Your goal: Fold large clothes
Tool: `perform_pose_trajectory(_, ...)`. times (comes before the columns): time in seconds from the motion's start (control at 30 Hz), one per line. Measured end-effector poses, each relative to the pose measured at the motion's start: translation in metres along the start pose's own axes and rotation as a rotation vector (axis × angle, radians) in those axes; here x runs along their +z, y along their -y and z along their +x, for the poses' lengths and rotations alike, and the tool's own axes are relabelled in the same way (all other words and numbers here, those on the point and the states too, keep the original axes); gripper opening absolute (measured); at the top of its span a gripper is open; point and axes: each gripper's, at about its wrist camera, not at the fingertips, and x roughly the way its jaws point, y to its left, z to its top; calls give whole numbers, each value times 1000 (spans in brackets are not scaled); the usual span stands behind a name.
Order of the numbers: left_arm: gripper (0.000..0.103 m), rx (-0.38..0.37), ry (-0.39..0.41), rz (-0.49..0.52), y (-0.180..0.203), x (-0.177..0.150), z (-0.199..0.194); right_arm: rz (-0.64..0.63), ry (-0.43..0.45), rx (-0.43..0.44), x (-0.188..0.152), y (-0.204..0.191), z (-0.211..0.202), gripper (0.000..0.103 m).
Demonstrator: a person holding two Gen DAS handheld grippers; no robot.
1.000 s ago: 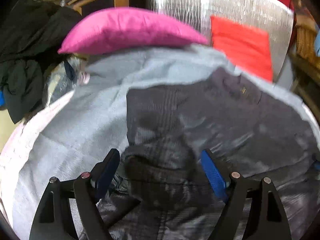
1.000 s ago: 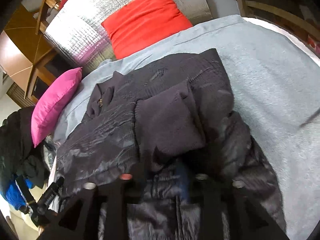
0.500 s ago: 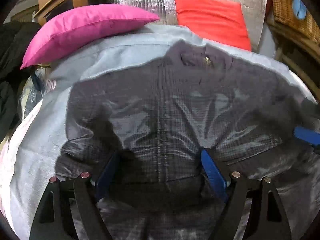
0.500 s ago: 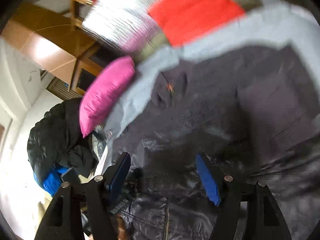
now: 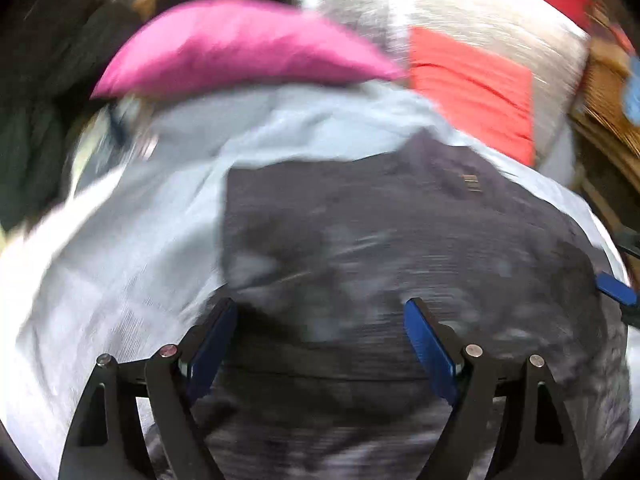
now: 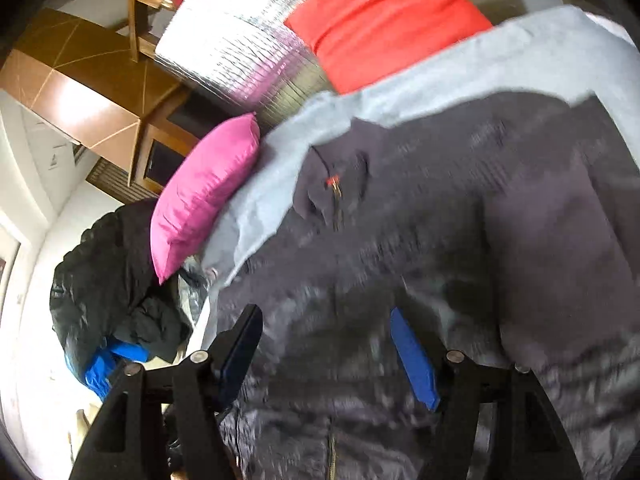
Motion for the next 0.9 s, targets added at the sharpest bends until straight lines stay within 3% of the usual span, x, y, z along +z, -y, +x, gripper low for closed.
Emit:
perform_pose_trajectory(0.1,85,15,-28,11,-12,-8,14,36,-1,15,14,7,16,71)
perform_pose_trajectory(0.2,85,13,-13,33,-7,-10,10,134,-57,-81,20,41,46,69)
perform_pose_trajectory(0.23,85,6,-7,20,-10,-8,6,145,-53,-75,20,44,51,68)
perform_pose_trajectory(0.37,85,-56,91,-97,-41,-3,-27,72,-42,-87,22,22,46,70)
perform_pose_trajectory(0.43,85,-26,121,-134,-58,-4,-36,38,-31,-54,21,8,41,70)
perform_pose_trajectory(0.5,85,17,59,-156,-68,-4,-25,1,-16,-18,20,-3,36,70)
perform_pose_trajectory(0.6,87,54,-114,-120,-73,-11,11,-12,-24,-27,14,-1,41,71)
perform_pose_trajectory(0.67,87,67,-94,-104,-70,-11,8,24,-60,-87,7,17,56,71)
perform_pose_trajectory(0.8,87,36,-83,-182,-73,-12,-7,12,-53,-89,8,21,55,71)
perform_pose_trajectory(0.9,87,43,31,-206,-72,-11,-34,5,-34,-74,11,8,45,71)
